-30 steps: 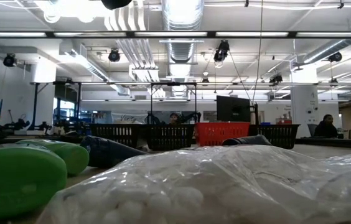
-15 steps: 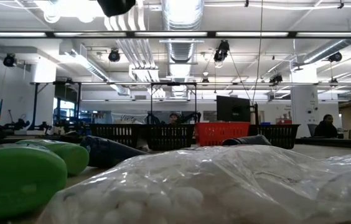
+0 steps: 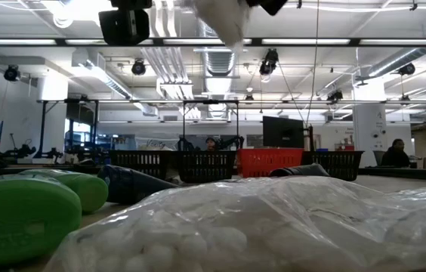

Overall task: Pick & Place Travel size toiletries
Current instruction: Put the cotton pack into the left black bin

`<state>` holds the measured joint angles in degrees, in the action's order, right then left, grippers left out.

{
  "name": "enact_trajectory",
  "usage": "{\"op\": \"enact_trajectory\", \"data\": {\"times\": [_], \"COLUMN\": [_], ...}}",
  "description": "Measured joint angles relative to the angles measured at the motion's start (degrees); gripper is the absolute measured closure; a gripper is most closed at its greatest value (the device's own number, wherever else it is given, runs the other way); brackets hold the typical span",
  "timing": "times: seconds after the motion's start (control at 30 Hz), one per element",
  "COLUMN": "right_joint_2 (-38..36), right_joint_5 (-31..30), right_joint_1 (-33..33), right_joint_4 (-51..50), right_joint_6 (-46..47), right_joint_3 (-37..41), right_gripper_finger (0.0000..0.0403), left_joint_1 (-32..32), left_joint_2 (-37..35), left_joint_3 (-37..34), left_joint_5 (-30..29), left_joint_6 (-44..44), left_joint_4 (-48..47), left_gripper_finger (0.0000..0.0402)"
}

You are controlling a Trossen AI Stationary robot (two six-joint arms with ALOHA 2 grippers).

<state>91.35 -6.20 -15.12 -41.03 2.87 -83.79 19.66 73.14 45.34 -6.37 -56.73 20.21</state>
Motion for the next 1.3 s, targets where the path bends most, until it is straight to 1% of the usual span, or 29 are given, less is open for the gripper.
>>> {"op": "enact_trajectory", "data": {"times": [0.1, 0.23, 0.37, 0.47, 0.57, 0.7, 0.8, 0.9, 1.03, 1.2, 1.3], "right_joint_2": [0.0, 0.0, 1.2, 3.4, 5.8, 7.1, 7.0, 6.6, 6.5, 6.6, 6.6], "right_joint_5": [0.0, 0.2, 3.7, 4.9, 4.9, 4.8, 4.7, 4.3, 4.8, 5.3, 5.2], "right_joint_1": [0.9, 1.6, 1.9, 2.0, 2.0, 2.2, 2.7, 3.8, 4.2, 4.1, 4.2], "right_joint_4": [-2.6, -3.4, -3.4, -3.5, -3.7, -2.0, -0.1, 0.1, -0.2, -3.0, -3.8], "right_joint_6": [0.3, 2.4, 3.4, 3.4, 3.3, 3.5, 4.9, 6.0, 5.9, 6.0, 6.0], "right_joint_3": [0.3, 0.7, 0.8, 0.7, 0.7, 0.7, 0.7, 0.7, 0.7, 0.7, 0.7], "right_gripper_finger": [0.0394, 0.0394, 0.0394, 0.0394, 0.0394, 0.0394, 0.0394, 0.0394, 0.0394, 0.0394, 0.0394], "left_joint_1": [0.0, -0.1, -0.2, -0.3, -0.6, -0.7, -0.4, -0.2, -0.2, -0.4, -0.4], "left_joint_2": [0.0, 0.0, 0.0, 0.0, 0.5, 3.7, 7.7, 12.2, 16.6, 17.4, 16.5], "left_joint_3": [0.0, 0.0, 0.6, 3.0, 6.7, 12.4, 16.0, 19.0, 22.8, 26.4, 27.4], "left_joint_5": [-2.4, -5.7, -9.0, -11.0, -12.0, -12.0, -10.4, -7.5, -6.1, -6.9, -10.2], "left_joint_6": [0.0, -0.9, -0.2, 2.9, 6.1, 9.1, 11.8, 13.8, 16.1, 16.6, 16.4], "left_joint_4": [-1.3, -4.8, -8.7, -13.0, -20.8, -31.9, -37.5, -38.2, -38.7, -46.6, -51.6], "left_gripper_finger": [0.0174, 0.0142, 0.0125, 0.0122, 0.0122, 0.0122, 0.0122, 0.0122, 0.0122, 0.0122, 0.0122]}}
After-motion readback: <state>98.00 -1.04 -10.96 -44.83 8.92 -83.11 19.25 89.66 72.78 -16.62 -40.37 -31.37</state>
